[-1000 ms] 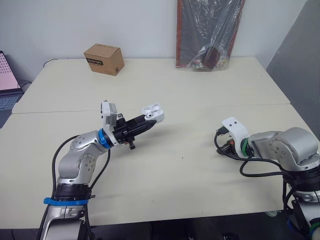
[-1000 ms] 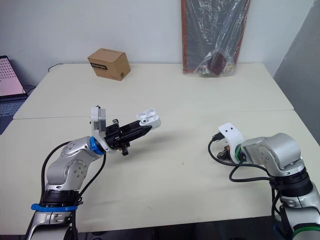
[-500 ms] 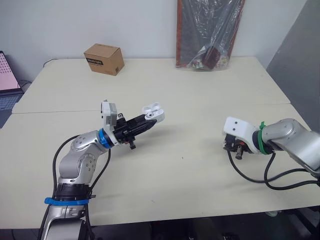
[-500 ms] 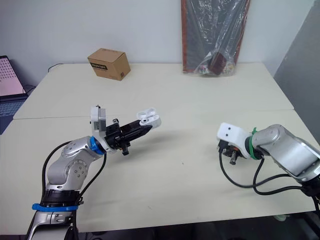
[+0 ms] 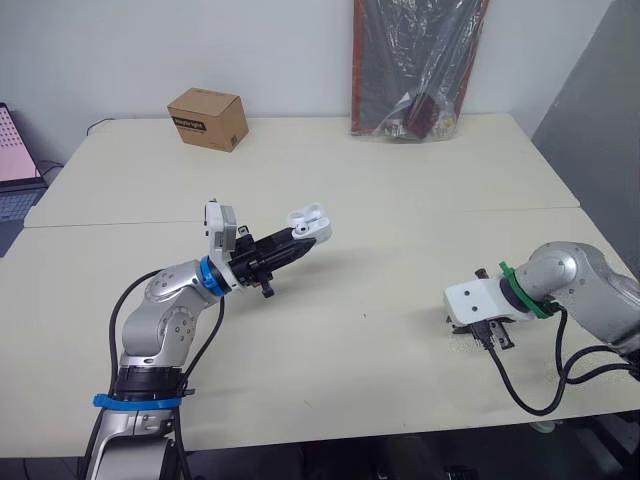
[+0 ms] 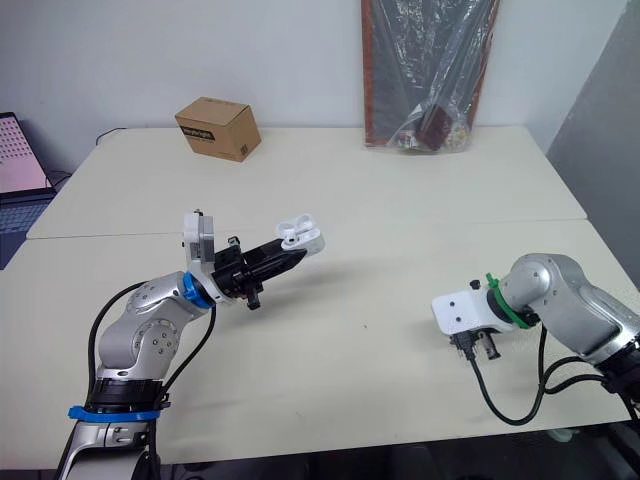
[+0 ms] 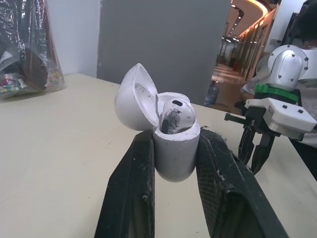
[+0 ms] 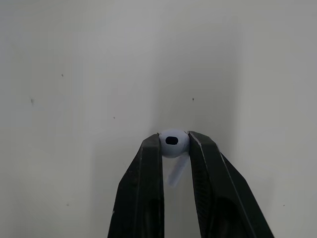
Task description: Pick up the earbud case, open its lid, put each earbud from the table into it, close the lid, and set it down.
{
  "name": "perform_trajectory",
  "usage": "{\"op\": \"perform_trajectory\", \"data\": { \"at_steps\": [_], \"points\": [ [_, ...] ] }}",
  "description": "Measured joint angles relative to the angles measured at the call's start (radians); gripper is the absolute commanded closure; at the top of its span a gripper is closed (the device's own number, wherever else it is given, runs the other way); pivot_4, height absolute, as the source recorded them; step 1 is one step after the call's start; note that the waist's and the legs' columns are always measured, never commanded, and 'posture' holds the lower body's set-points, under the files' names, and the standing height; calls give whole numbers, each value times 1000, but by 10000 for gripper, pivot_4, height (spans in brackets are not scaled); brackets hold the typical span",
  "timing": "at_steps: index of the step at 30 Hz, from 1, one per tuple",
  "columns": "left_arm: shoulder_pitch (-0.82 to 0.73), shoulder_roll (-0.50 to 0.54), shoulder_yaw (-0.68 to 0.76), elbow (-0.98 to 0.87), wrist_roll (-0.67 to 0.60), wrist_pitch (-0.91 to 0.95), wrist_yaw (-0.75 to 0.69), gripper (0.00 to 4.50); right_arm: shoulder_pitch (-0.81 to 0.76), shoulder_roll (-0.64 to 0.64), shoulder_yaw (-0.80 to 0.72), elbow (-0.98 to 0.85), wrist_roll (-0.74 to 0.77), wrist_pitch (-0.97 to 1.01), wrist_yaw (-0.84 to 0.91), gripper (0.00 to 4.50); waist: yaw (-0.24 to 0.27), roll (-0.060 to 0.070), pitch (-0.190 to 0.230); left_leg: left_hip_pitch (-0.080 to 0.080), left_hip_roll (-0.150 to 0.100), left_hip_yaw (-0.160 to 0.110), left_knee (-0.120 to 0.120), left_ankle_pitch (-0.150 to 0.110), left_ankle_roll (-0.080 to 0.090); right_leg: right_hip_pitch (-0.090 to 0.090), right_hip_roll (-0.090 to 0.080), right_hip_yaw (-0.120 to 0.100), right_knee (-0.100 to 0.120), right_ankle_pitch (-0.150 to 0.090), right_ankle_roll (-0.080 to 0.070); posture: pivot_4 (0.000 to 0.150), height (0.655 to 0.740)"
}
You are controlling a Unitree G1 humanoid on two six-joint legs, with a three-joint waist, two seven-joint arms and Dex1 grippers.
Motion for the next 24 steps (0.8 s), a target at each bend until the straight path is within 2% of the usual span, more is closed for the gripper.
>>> {"op": "perform_trajectory", "data": {
  "at_steps": [12, 19, 24],
  "points": [
    [9, 1, 1, -4, 0, 0, 7, 37177, 26, 46, -39, 61, -99, -115, 50, 41178, 1, 0, 0, 6, 0, 0, 1, 0, 0, 7, 0, 0, 0, 0, 0, 1500, 7400],
    [10, 1, 1, -7, 0, 0, 8, 37177, 30, 75, -72, 78, -142, -127, 56, 18422, 1, 0, 0, 7, 0, -1, 1, 0, 0, 9, 0, -1, 0, 0, 0, 1500, 7400],
    [10, 1, 1, -7, 0, 0, 8, 37177, 33, 80, -81, 46, -165, -44, 89, 18422, 2, 0, 0, 7, -1, -3, 1, 0, 0, 9, -1, -2, 0, 0, 0, 1500, 7400]
  ]
}}
